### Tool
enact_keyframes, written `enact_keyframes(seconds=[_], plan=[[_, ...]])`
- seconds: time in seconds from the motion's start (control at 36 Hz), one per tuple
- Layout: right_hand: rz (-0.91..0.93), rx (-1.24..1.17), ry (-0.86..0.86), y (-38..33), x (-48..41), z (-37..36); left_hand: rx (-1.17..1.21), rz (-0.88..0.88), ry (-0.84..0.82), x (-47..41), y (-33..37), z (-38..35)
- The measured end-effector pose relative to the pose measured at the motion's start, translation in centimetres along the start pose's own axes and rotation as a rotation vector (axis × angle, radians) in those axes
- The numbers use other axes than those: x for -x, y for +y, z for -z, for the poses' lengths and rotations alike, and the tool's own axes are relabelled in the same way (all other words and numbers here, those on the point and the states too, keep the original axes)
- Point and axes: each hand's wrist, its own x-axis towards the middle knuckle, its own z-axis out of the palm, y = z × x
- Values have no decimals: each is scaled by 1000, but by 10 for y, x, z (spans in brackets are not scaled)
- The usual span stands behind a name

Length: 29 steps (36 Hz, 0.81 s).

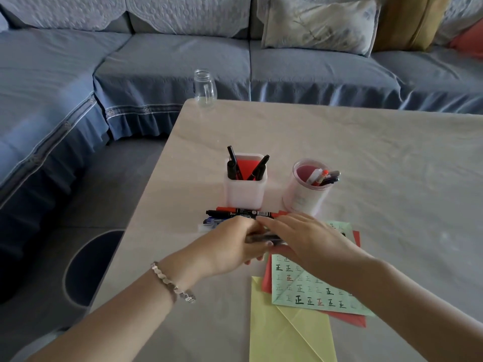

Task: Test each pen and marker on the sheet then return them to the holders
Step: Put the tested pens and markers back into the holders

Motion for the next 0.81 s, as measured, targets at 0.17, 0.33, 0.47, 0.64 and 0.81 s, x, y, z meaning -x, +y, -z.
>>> enact_keyframes(seconds=[0.17,0.33,0.47,0.64,0.81], plan=[[-210,-246,-104,3,8,6,125,52,109,-1,3,10],[-472,-427,-75,13,16,6,386,177,326,-6,10,2],[-592,-517,14,15,24,6,613,156,472,-6,14,0],[-635,-553,312,26,26,20,575,-5,625,-7,20,1],[-617,-555,368,33,12,37,582,-171,738,-10,30,3]])
